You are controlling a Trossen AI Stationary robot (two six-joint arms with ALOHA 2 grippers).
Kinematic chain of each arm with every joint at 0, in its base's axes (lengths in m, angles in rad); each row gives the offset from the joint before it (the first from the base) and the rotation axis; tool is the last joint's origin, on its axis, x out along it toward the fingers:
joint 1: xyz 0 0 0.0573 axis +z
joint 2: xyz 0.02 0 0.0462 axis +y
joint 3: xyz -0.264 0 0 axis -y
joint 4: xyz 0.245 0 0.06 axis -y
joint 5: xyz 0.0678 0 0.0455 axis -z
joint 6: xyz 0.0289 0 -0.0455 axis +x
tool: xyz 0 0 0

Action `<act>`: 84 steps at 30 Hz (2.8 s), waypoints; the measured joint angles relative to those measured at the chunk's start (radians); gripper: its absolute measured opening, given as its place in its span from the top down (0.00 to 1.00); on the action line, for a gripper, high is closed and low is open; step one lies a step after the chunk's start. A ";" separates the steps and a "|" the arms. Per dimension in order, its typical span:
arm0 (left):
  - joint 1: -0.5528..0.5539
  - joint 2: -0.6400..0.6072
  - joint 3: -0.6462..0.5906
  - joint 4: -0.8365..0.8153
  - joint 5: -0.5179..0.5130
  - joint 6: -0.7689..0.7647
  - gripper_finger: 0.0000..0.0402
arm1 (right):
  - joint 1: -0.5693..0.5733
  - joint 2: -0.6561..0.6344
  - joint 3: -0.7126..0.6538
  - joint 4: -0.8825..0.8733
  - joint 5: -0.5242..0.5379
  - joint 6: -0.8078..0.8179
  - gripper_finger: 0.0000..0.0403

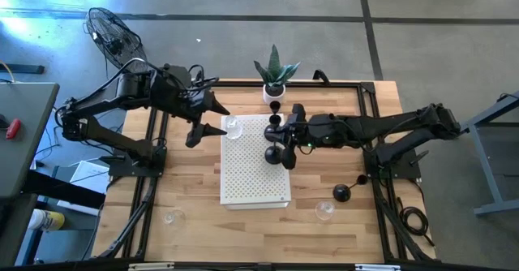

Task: Pick & Place candle stick holders
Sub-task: Put the top black candle holder on the shelf aligned with the other black candle holder

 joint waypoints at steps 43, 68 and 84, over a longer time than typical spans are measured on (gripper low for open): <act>0.000 0.000 0.001 -0.022 0.048 -0.007 0.29 | -0.027 0.037 -0.001 -0.043 -0.111 0.019 0.91; 0.000 0.000 0.001 -0.022 0.045 0.000 0.29 | -0.027 0.037 -0.001 -0.041 -0.126 -0.025 0.51; 0.000 0.000 0.001 -0.021 0.045 0.000 0.29 | -0.027 0.037 0.000 -0.042 -0.127 -0.026 0.50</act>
